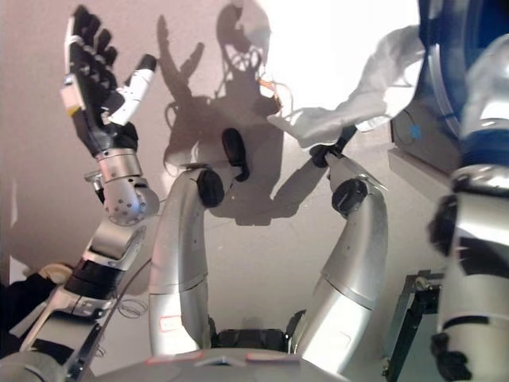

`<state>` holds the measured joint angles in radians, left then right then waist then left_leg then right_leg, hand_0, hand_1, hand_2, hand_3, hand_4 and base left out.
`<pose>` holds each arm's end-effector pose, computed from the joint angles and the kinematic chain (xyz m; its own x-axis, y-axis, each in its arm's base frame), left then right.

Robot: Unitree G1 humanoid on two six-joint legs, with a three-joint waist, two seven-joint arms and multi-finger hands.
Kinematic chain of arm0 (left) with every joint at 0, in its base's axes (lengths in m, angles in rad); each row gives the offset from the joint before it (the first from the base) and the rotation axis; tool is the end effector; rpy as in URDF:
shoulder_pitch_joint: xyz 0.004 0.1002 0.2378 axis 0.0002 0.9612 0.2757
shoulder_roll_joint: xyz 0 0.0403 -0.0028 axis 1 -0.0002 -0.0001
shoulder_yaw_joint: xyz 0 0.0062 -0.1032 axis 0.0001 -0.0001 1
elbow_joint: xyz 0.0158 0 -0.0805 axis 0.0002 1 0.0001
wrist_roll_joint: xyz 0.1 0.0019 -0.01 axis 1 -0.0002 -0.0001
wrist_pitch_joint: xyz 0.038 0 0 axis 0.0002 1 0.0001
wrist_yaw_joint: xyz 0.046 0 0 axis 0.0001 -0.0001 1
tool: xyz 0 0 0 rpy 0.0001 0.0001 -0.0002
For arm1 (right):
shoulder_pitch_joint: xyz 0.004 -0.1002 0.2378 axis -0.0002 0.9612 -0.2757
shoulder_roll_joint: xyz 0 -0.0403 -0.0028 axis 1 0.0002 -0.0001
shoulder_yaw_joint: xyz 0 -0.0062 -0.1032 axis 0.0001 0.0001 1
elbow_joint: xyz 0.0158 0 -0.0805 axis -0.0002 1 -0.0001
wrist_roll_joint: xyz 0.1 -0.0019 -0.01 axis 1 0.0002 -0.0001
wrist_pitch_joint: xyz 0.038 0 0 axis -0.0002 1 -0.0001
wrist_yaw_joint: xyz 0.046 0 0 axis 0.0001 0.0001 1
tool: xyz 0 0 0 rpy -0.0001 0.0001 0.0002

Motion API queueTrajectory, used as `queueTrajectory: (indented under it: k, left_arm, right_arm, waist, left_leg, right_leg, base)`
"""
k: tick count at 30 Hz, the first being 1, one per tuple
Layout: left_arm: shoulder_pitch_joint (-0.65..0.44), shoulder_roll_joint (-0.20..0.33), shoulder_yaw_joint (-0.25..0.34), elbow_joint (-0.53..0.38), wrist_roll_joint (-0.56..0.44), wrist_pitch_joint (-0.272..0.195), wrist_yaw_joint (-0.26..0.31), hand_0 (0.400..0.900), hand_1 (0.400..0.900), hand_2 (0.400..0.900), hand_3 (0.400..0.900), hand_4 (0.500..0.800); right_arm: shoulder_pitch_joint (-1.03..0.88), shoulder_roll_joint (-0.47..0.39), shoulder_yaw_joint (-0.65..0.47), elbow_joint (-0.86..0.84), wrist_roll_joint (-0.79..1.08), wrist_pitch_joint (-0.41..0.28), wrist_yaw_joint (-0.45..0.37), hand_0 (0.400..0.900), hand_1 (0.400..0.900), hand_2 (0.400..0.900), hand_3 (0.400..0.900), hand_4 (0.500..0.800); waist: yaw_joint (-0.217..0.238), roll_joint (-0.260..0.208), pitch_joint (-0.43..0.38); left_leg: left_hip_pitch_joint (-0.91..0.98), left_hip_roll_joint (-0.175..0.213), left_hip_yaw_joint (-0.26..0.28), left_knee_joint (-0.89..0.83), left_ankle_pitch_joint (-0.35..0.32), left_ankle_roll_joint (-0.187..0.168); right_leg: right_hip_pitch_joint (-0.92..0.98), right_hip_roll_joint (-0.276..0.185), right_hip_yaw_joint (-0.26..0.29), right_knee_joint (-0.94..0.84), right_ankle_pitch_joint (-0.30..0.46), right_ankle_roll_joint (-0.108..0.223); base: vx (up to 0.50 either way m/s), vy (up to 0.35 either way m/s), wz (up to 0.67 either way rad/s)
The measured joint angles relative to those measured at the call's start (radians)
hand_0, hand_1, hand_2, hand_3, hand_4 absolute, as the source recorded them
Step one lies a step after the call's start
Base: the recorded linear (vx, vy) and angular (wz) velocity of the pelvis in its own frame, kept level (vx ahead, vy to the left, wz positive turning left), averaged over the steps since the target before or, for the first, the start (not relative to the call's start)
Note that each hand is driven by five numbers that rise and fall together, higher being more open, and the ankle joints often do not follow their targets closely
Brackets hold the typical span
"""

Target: Put the clothes in the basket into the washing machine.

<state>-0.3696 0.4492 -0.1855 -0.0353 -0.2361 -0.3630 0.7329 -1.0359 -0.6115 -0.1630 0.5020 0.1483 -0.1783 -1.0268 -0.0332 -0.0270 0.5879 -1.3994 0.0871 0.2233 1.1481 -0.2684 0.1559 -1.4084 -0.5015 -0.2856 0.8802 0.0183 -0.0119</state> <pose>0.2526 0.1701 0.1495 0.6764 0.3849 0.6279 -0.3399 0.9195 -0.1974 0.3158 -0.2523 0.2981 0.1121 -0.8481 0.5179 0.7316 0.4232 0.5346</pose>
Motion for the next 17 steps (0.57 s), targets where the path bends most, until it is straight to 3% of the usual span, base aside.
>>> queueTrajectory:
  k: [4,6,11,17]
  left_arm:
    - [-0.004,-0.046,0.024,-0.004,0.000,0.012,0.025,0.900,0.900,0.900,0.900,0.800]
    - [0.012,-0.049,0.025,-0.006,0.000,0.015,0.025,0.900,0.900,0.900,0.900,0.800]
    - [0.062,-0.056,0.028,-0.033,0.000,0.019,0.020,0.900,0.900,0.900,0.900,0.800]
    - [0.083,-0.070,0.029,-0.032,-0.002,0.012,-0.024,0.900,0.900,0.900,0.900,0.800]
  right_arm:
    - [0.272,0.329,-0.008,-0.339,-0.064,-0.043,0.047,0.900,0.900,0.900,0.900,0.800]
    - [0.387,0.403,0.015,-0.376,-0.060,-0.043,0.085,0.900,0.900,0.900,0.900,0.800]
    - [0.619,0.435,0.084,-0.542,-0.044,-0.103,0.244,0.900,0.900,0.900,0.900,0.800]
    - [0.659,0.417,0.141,-0.591,0.033,-0.184,0.403,0.900,0.900,0.900,0.900,0.800]
  waist:
    - [-0.047,-0.001,0.000]
    - [-0.075,-0.001,0.000]
    - [-0.124,-0.001,0.000]
    - [-0.137,-0.002,-0.002]
  left_leg:
    - [0.001,0.006,0.000,-0.020,-0.004,-0.003]
    - [0.003,0.003,0.005,-0.032,-0.004,-0.002]
    - [0.013,0.001,0.005,-0.051,-0.006,-0.002]
    - [0.044,0.015,-0.001,-0.067,-0.006,-0.008]
  right_leg:
    - [0.001,0.025,0.002,-0.038,0.005,0.000]
    - [0.000,0.027,0.000,-0.059,0.008,0.004]
    - [0.012,0.038,-0.004,-0.097,0.017,0.018]
    - [0.050,0.060,-0.010,-0.123,0.017,0.019]
  base:
    - [0.00,0.003,-0.03]
    - [-0.01,0.009,-0.10]
    - [-0.01,0.024,-0.08]
    - [0.00,0.009,-0.02]
